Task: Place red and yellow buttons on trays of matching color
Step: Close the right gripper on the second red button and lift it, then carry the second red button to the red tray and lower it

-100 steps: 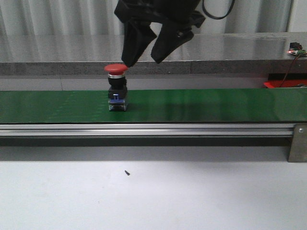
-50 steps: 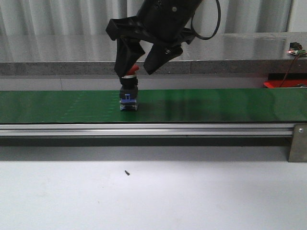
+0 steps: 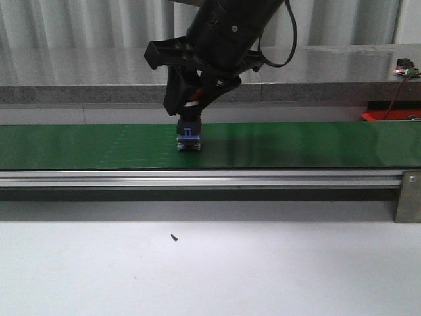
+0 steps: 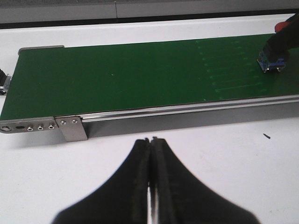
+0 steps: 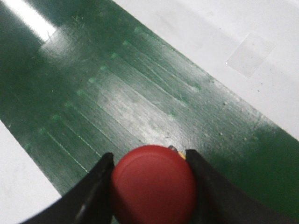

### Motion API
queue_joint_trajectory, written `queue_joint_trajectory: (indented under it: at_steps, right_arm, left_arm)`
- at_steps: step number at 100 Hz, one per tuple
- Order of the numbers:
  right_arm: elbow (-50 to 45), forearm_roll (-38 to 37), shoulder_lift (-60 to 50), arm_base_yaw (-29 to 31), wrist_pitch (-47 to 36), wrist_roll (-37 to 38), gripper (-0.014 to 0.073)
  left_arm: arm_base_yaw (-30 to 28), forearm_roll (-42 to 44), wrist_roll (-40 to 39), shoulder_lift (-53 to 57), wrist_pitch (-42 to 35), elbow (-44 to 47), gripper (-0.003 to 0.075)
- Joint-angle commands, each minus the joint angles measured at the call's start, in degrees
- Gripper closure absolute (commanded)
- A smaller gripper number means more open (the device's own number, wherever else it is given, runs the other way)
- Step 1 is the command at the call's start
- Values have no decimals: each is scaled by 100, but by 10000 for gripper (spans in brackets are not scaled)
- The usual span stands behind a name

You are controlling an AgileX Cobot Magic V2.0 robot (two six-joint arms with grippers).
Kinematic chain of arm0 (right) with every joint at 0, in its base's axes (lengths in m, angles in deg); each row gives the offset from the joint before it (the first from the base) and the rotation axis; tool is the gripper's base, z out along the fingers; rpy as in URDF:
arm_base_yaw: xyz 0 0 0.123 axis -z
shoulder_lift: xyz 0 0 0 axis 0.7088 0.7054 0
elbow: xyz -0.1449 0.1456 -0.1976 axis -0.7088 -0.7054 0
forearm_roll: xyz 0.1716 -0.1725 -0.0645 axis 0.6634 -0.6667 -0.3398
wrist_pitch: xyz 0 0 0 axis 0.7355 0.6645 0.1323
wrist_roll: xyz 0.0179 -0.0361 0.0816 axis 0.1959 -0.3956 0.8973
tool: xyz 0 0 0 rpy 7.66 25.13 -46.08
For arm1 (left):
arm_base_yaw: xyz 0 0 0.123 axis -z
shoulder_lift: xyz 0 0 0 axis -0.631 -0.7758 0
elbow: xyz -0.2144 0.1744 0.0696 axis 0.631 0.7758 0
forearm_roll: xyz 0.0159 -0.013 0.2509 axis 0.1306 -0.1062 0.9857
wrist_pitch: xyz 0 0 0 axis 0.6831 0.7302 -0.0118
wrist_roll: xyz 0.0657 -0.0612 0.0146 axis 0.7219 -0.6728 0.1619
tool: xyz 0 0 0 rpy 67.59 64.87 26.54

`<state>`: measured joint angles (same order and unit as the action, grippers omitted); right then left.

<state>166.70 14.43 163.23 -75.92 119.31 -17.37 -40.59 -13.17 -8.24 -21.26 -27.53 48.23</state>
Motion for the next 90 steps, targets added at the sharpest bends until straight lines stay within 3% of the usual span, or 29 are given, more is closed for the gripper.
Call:
queue_joint_trajectory:
  at_steps: [1,27,46,90]
  right_arm:
    - [176,108,-350,-6,-358,-50,376]
    - [77,87,-776,182,-296,-50,379]
    - [-499,42,-1399,649,-317,-50,379]
    - [-1834,25,-2545,3069,-474,-50,379]
  left_arm:
    - [51,-107,-13,-32,-418,-142,740]
    - [51,-107,-13,-32,-418,-142,740]
    - [51,-107,-13,-32,-418,-142,740]
    - [51,-107,-13,-32,-418,-142,740]
